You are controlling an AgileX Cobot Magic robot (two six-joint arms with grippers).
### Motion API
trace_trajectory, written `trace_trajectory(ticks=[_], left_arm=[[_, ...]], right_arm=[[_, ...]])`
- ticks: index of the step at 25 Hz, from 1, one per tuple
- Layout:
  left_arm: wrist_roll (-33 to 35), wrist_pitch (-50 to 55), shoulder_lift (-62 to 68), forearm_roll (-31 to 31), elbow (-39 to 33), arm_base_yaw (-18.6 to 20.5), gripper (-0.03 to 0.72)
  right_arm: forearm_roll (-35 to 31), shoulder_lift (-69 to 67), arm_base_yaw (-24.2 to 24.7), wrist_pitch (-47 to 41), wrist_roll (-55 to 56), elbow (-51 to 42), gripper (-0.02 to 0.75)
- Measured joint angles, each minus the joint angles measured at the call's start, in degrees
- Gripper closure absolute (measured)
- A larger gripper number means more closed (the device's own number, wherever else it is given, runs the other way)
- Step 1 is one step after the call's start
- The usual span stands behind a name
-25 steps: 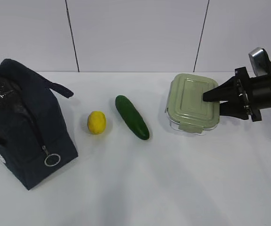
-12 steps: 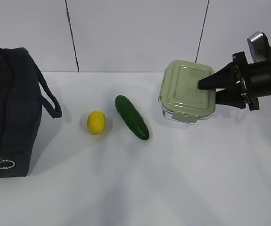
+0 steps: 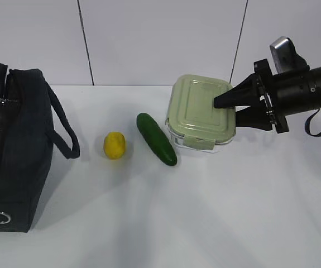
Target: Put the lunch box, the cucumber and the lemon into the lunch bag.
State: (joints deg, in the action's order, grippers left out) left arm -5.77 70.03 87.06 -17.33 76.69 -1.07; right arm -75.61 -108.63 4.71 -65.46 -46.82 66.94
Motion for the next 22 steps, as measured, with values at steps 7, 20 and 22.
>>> trace_trajectory(ticks=[7, 20, 22], left_arm=[[-0.8, 0.04, 0.0, 4.91, 0.0, -7.67, 0.694], [-2.02, -1.07, 0.0, 7.09, 0.0, -9.5, 0.694], [-2.02, -1.46, 0.0, 7.09, 0.0, -9.5, 0.694]], right_arm=[[2.13, 0.21, -1.85, 0.0, 5.23, 4.81, 0.353], [7.35, 0.57, -10.82, -1.76, 17.19, 17.85, 0.353], [7.39, 0.57, -12.2, -1.99, 18.28, 19.11, 0.353]])
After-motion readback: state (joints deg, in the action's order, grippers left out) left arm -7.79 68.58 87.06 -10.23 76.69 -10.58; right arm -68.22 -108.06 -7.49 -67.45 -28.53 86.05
